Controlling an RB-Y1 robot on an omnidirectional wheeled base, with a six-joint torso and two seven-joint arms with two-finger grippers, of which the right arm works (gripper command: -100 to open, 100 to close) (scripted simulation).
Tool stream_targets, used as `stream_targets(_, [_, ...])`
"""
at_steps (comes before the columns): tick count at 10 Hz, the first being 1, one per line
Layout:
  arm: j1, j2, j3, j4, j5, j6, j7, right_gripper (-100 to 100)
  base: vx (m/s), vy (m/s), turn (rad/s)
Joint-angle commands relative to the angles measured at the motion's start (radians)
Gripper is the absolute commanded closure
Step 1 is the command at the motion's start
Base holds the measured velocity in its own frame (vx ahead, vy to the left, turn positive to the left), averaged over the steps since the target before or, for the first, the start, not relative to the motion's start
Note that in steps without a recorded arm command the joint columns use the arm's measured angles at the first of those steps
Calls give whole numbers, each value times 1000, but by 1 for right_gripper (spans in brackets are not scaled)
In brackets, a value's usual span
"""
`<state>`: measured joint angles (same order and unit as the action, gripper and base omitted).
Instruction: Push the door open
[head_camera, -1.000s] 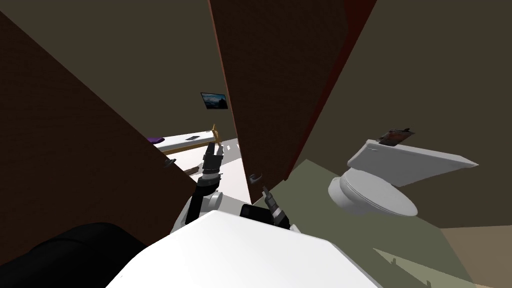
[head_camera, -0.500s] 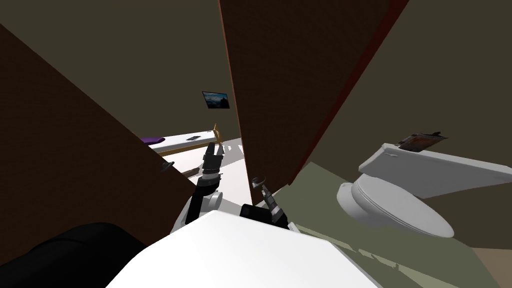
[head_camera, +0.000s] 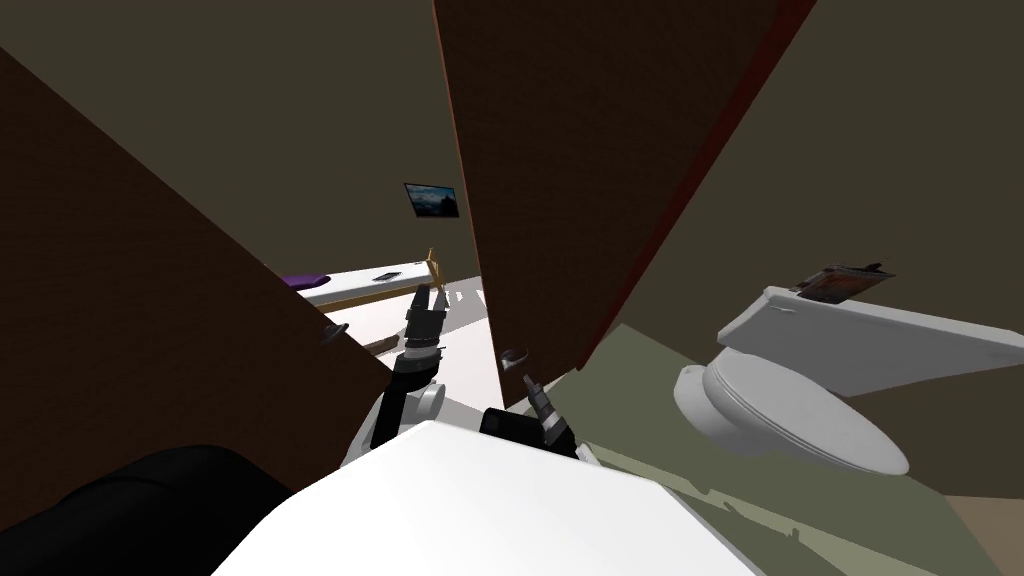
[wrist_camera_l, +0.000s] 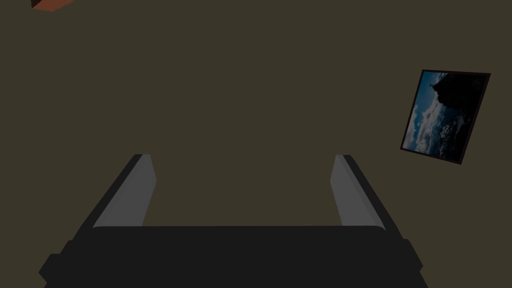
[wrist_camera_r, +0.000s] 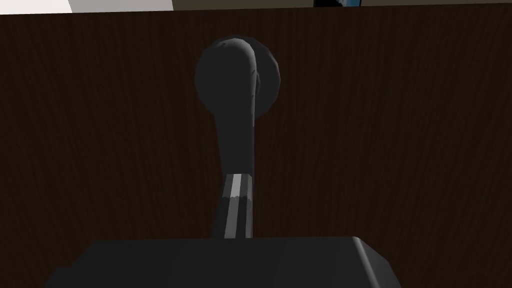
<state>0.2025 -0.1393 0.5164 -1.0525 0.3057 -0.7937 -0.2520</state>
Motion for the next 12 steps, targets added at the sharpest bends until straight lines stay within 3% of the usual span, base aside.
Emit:
stream_targets(1, [0,0,0,0,0,0,0,100,-8,-4,0])
stream_targets(2, [0,0,0,0,0,0,0,100,0,0,0])
stream_targets(3, [5,6,-22,-6,-11,11,10,-100,-172,-18,-186])
stream_targets(5, [10,12,-41,-11,-21,22,18,-100,-224,35,-155])
stream_targets(6, [4,12,-36,2,-18,10,16,-100,-109,11,-26])
stream_targets(12, [-30,40,-53,33,-29,26,31,-100,142,95,32])
